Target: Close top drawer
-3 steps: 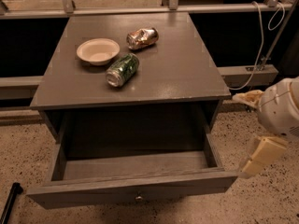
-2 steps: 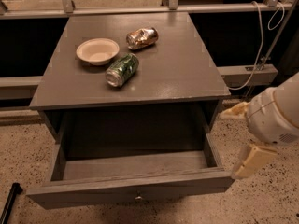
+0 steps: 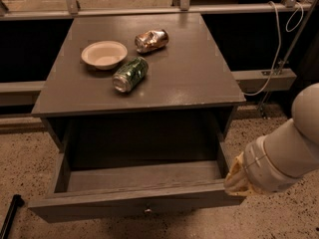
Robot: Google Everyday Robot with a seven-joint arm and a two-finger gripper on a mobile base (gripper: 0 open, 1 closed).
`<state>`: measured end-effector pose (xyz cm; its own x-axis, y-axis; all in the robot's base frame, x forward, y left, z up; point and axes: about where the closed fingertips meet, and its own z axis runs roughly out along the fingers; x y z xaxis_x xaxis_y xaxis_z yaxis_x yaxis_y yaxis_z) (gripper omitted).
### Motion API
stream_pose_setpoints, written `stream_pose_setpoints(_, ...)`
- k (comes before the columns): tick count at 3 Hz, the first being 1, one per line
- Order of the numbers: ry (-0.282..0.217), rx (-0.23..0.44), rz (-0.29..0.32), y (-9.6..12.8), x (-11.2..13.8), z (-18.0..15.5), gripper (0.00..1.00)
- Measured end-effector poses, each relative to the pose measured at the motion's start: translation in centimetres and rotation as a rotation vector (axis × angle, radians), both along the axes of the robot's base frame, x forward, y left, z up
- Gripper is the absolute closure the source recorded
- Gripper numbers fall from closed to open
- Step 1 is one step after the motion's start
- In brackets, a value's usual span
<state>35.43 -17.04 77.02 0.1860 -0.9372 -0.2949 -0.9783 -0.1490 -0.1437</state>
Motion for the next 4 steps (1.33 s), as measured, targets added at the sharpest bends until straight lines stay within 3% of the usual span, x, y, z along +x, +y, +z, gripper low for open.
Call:
stream_pose_setpoints(1, -0.024, 0.003, 0.031, 1.2, -2.2, -4.5, 0.96)
stream_pose_setpoints(2, -0.054, -0.001, 0.018, 1.3, -2.1, -6.1, 1.00)
stream_pose_setpoints(3, -0.052, 0.008, 0.017, 1.5, -2.2, -6.5, 1.00)
stream_pose_setpoints(4, -0.035, 0.082, 0.012, 3.2, -2.6, -9.4, 1.00)
